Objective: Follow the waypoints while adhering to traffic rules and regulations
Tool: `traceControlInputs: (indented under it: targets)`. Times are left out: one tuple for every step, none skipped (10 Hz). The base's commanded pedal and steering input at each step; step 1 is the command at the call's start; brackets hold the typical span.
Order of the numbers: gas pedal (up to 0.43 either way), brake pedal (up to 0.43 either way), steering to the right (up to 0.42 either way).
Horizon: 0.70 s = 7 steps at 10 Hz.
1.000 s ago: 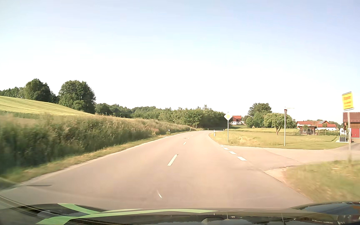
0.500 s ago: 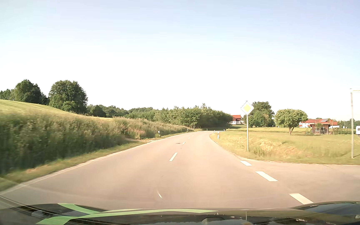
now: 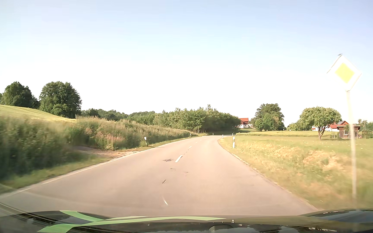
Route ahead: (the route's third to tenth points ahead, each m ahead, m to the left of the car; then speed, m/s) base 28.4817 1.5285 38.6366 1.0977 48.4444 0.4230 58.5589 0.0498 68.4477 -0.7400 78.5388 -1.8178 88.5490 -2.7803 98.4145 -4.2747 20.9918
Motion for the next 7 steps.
traceControlInputs:
  targets:
    - [0.177, 0.000, 0.004]
    - [0.157, 0.000, 0.004]
    - [0.118, 0.000, 0.004]
    - [0.110, 0.000, 0.004]
    - [0.110, 0.000, 0.004]
    - [0.110, 0.000, 0.004]
    - [0.110, 0.000, 0.004]
